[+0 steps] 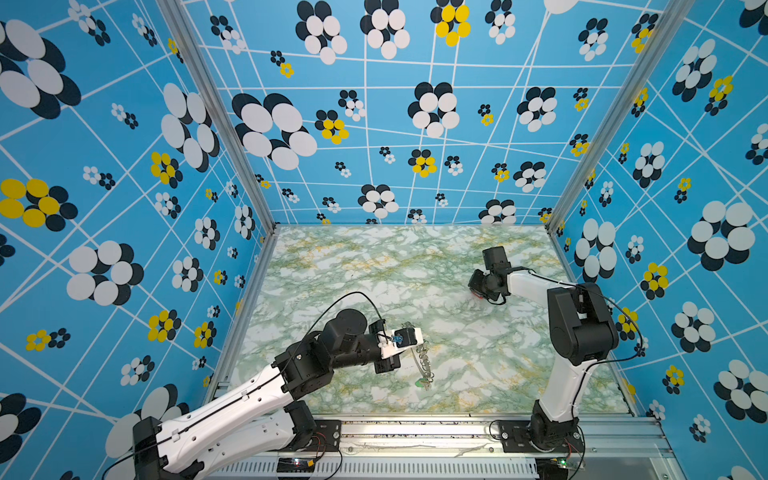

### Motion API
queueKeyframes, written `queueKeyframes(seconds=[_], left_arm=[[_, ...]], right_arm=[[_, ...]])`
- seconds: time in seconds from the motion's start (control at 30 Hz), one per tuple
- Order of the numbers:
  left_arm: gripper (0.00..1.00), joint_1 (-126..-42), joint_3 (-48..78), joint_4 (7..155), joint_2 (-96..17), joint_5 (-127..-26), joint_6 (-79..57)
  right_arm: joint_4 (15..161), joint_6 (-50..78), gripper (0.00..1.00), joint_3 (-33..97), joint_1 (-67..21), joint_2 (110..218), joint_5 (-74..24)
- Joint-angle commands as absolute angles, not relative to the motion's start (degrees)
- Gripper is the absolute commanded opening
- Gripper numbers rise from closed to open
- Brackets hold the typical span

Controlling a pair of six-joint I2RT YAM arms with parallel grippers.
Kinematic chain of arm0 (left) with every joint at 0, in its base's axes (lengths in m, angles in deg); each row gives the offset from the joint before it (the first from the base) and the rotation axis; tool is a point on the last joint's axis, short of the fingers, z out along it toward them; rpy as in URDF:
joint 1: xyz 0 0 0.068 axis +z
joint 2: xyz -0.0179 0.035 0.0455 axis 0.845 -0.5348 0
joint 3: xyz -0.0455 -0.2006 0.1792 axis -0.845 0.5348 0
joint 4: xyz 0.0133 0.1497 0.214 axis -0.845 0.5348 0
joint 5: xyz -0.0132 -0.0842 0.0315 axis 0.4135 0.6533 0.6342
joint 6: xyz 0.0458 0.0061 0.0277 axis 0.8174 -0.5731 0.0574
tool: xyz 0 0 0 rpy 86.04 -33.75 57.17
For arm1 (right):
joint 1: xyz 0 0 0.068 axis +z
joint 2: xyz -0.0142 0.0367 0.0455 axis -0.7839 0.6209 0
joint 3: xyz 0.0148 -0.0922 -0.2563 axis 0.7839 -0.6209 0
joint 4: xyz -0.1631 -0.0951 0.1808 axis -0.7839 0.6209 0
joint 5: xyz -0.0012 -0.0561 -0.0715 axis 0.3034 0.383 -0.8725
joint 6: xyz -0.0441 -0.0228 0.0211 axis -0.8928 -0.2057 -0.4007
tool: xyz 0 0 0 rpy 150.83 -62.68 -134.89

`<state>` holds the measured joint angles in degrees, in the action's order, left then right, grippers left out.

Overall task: Put the keys on the keyring
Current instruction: 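Lower the right gripper and close it on the red-tagged key, then lift the red-tagged key and carry it toward the plate in the left gripper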

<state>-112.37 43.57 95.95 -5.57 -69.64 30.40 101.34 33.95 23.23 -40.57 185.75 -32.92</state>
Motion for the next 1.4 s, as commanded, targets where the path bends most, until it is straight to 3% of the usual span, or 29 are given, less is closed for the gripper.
queueKeyframes(seconds=[0.0,0.63,0.83,0.97,1.17,1.37], left_arm=[[0.0,-111.6,44.2,93.4,-4.1,-68.4,29.6],[0.0,-110.9,44.9,93.1,-3.4,-68.6,29.6],[0.0,-110.9,44.2,94.5,-4.0,-71.4,30.5],[0.0,-111.0,41.0,99.8,-6.3,-73.5,33.3],[0.0,-111.6,36.7,101.7,-7.0,-69.9,33.8],[0.0,-114.6,29.0,107.8,-10.1,-67.4,34.2]], right_arm=[[100.3,35.0,0.23,24.4,-41.0,187.1,-34.5],[100.6,34.1,0.0,24.0,-41.0,185.4,-35.8],[103.2,29.1,0.0,22.7,-40.9,180.5,-32.7],[99.9,19.9,0.0,16.0,-40.4,170.6,-24.5],[94.9,6.0,0.0,4.7,-37.9,146.7,-7.4],[83.1,5.6,0.0,-2.1,-32.5,128.1,2.0]])
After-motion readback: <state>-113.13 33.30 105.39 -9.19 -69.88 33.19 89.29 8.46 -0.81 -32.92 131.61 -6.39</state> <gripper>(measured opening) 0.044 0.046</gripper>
